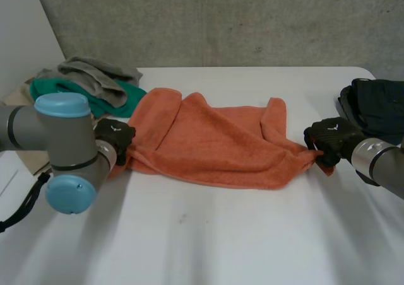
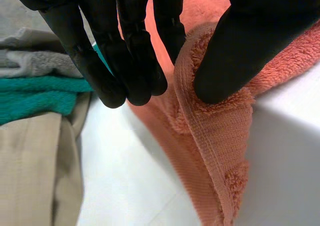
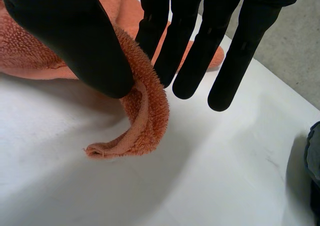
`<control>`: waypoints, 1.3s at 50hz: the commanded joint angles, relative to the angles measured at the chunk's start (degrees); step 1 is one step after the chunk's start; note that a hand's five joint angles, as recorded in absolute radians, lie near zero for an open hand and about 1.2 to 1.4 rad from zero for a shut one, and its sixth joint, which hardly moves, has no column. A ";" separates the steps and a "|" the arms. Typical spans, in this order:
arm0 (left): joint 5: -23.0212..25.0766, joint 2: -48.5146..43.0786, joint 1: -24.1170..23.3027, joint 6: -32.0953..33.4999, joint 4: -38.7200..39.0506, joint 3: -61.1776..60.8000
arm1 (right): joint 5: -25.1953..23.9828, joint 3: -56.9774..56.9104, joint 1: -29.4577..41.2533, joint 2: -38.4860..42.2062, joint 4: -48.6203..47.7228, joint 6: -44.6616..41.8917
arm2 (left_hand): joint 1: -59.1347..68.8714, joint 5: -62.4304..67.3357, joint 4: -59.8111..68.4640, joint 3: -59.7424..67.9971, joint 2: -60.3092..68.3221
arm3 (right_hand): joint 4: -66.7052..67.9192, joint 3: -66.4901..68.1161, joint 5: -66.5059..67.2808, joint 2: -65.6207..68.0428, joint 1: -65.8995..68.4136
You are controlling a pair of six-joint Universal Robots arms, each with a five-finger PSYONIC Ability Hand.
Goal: Fold the laundry.
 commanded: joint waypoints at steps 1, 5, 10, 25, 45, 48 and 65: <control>0.33 11.21 0.75 1.41 -5.06 -5.07 | -0.23 -2.22 -0.90 -5.04 10.04 -1.91 | 13.53 13.82 11.74 12.15 11.59 | 11.55 12.13 14.43 13.07 17.24; 3.23 25.54 2.15 1.67 -9.02 -10.00 | -0.05 -3.98 -2.13 -9.96 18.48 -6.13 | 13.53 13.82 11.74 12.15 11.59 | 11.55 12.13 14.43 13.07 17.24; 6.48 40.56 4.87 2.72 -12.88 -13.60 | 0.56 -6.26 -3.10 -15.50 28.40 -13.24 | 13.53 13.82 11.74 12.15 11.59 | 11.55 12.13 14.43 13.07 17.24; 6.06 22.42 6.55 14.85 -15.09 -8.88 | 11.19 -11.54 -0.65 -6.73 39.85 -25.12 | 13.53 13.82 11.74 12.15 11.59 | 11.55 12.13 14.43 13.07 17.24; 2.01 14.58 5.40 1.67 9.79 39.48 | 18.05 -39.51 3.58 -2.32 -18.31 3.35 | 13.53 13.82 11.74 12.15 11.59 | 11.55 12.13 14.43 13.07 17.24; 1.13 14.58 6.02 1.58 7.86 37.46 | 17.18 -37.83 3.66 -2.59 -18.77 3.79 | 13.53 13.82 11.74 12.15 11.59 | 11.55 12.13 14.43 13.07 17.24; 4.20 11.16 4.45 2.63 11.45 -2.96 | 8.39 -23.77 3.14 8.13 0.46 1.25 | 13.53 13.82 11.74 12.15 11.59 | 11.55 12.13 14.43 13.07 17.24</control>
